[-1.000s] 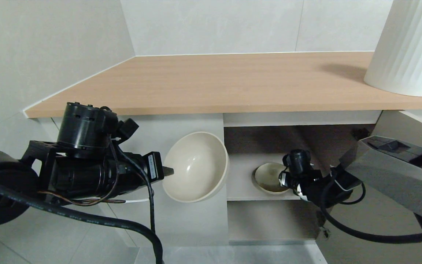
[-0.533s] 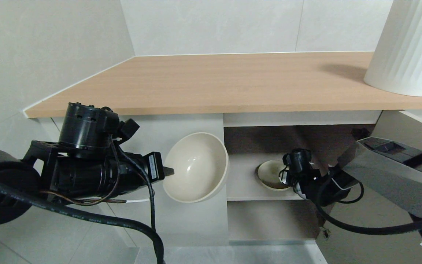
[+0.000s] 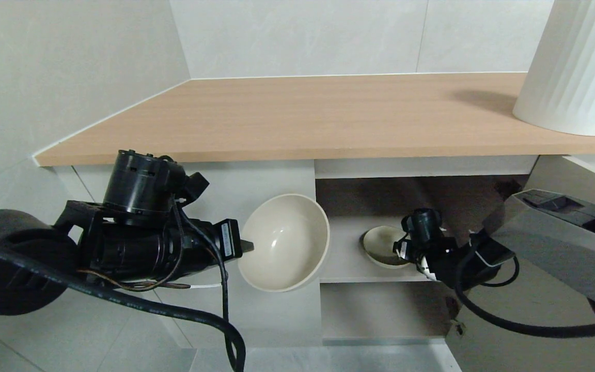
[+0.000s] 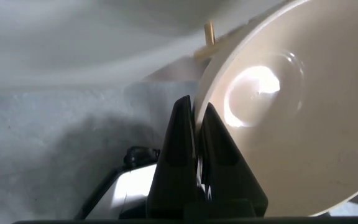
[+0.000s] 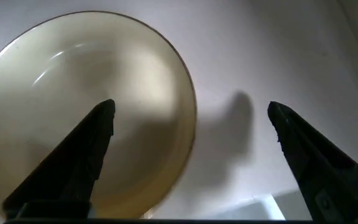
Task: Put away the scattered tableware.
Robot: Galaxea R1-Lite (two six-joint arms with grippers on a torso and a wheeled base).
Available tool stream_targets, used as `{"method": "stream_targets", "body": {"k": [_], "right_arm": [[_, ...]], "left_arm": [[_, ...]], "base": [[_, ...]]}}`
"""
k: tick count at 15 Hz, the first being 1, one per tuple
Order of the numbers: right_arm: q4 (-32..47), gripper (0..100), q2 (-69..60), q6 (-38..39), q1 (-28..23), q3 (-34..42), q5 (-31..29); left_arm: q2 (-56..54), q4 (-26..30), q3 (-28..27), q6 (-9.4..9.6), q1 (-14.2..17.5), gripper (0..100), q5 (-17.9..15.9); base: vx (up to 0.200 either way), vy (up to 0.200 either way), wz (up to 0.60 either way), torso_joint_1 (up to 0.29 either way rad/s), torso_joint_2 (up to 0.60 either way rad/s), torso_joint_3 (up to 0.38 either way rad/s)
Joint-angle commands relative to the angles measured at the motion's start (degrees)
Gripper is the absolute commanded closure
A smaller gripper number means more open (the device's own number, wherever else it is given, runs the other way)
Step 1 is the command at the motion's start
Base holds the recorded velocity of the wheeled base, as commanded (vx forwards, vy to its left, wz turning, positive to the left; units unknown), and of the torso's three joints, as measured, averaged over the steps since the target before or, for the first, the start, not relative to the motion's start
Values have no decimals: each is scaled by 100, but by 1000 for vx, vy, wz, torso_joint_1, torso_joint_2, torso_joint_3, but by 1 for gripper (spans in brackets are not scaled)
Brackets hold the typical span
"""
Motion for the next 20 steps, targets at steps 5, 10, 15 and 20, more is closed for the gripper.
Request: {"method": "stream_targets", "body": {"k": [5,10,15,20], "right_arm": [[1120,0,-2637,8,910,1363,1948],[1717,0,-3578,-27,1586,1758,2897],[1779,0,-3560,-299,2184,2031,2888],[1753,0,-3024,-387,2404,2005,2273]], "left_arm": [[1175,167,-3,2,-617,100,1059],[1570,176,172,547,-749,100,1850],[1579,176,190,626,-1030,100,1850],[1192,185,304,670,-1320,100,1859]], "base": [[0,0,0,0,0,0],[0,0,0,0,0,0],[0,0,0,0,0,0],[0,0,0,0,0,0]]}}
